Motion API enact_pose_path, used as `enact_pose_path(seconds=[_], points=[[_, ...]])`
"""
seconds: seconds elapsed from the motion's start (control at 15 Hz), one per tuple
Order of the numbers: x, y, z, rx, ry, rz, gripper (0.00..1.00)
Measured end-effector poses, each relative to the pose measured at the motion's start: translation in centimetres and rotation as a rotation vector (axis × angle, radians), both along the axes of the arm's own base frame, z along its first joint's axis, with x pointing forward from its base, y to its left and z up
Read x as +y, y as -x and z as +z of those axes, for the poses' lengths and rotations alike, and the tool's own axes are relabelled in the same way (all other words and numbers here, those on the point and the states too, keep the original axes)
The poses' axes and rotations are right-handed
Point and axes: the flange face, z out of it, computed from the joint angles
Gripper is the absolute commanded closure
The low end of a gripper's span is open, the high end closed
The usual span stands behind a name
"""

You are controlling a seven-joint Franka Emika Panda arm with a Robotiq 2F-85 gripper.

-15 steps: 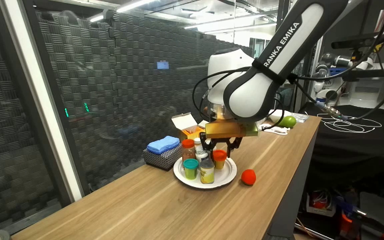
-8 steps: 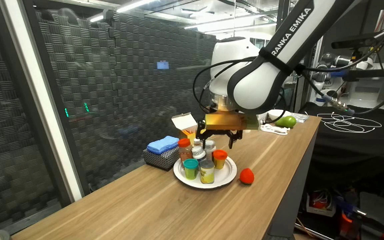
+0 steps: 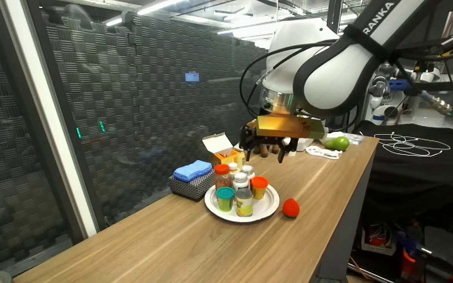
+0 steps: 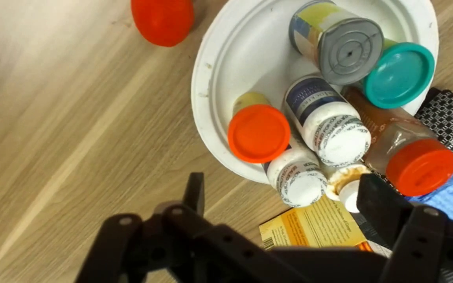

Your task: Put the bottles on the tray

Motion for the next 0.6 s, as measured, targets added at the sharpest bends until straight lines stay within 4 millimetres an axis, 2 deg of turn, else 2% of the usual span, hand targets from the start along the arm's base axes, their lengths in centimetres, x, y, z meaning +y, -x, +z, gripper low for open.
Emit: enact_pose_path(seconds=[0.2, 0.6], points=[[-0.4, 2.0, -0.6, 0.043, 0.009, 0.015, 0.0], [-0.7, 5.8, -4.3, 0.158, 0.011, 0.066, 0.0]])
